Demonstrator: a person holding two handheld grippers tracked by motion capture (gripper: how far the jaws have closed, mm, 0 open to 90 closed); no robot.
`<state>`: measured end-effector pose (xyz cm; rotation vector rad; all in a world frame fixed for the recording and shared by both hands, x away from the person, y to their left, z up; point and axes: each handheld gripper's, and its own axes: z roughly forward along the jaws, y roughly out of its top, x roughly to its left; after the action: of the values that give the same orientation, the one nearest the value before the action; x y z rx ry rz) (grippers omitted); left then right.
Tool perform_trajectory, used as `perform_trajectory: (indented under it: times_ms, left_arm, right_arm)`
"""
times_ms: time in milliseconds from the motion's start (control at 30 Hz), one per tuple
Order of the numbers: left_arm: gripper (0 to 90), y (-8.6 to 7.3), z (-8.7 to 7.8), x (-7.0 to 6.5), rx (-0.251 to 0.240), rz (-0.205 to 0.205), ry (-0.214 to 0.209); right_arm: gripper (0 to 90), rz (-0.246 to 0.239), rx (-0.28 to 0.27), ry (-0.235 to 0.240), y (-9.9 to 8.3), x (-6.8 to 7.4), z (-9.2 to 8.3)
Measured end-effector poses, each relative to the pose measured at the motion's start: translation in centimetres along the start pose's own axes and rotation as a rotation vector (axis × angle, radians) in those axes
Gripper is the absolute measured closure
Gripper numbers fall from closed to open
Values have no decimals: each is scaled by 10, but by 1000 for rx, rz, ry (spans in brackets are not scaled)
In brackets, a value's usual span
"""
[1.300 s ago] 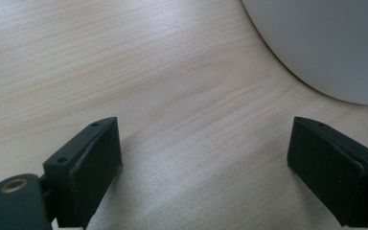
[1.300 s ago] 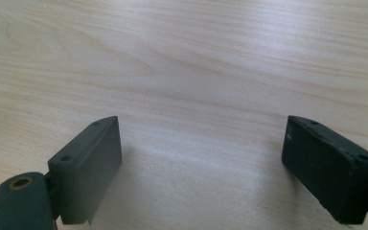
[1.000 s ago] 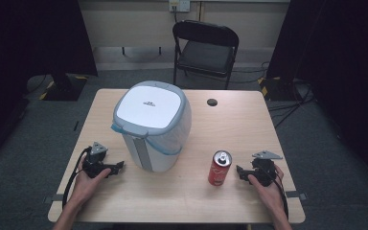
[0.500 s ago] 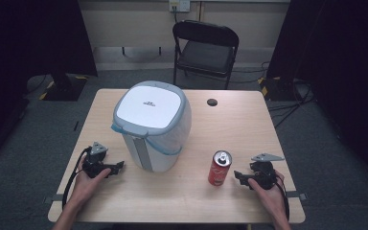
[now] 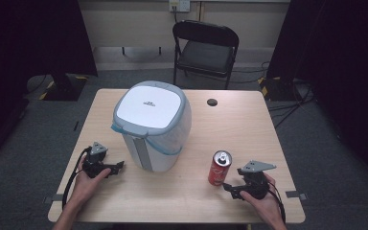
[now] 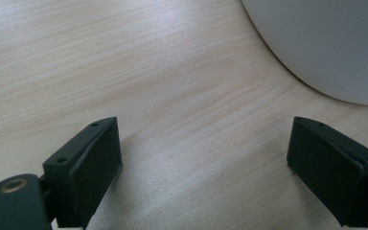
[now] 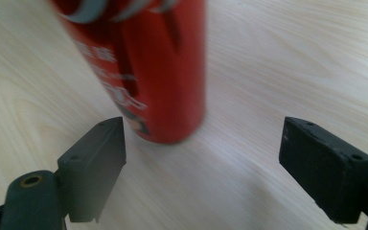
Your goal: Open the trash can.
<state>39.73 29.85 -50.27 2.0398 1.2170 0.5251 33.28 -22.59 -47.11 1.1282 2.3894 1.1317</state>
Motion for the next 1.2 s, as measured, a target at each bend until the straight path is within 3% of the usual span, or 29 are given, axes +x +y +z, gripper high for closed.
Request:
perform_trajectory:
  times_ms: [100,267,533,800,967,1200]
  left_arm:
    - [109,0,0,0,0,0,0]
    - [109,0,0,0,0,0,0]
    - [109,0,0,0,0,0,0]
    - [109,0,0,0,0,0,0]
    - [109,0,0,0,0,0,0]
    - [109,0,0,0,0,0,0]
  right_arm:
    - [178,-14,-15,29,4,6,3]
    - [174,-43,-22,40,11,12,11]
    - [152,-57,-21,5,18,15,26]
    - [332,-85,-46,-31,23,16,33]
    - [333,-59,-55,-57,25,7,35]
    - [333,4,-59,-158,24,-22,30]
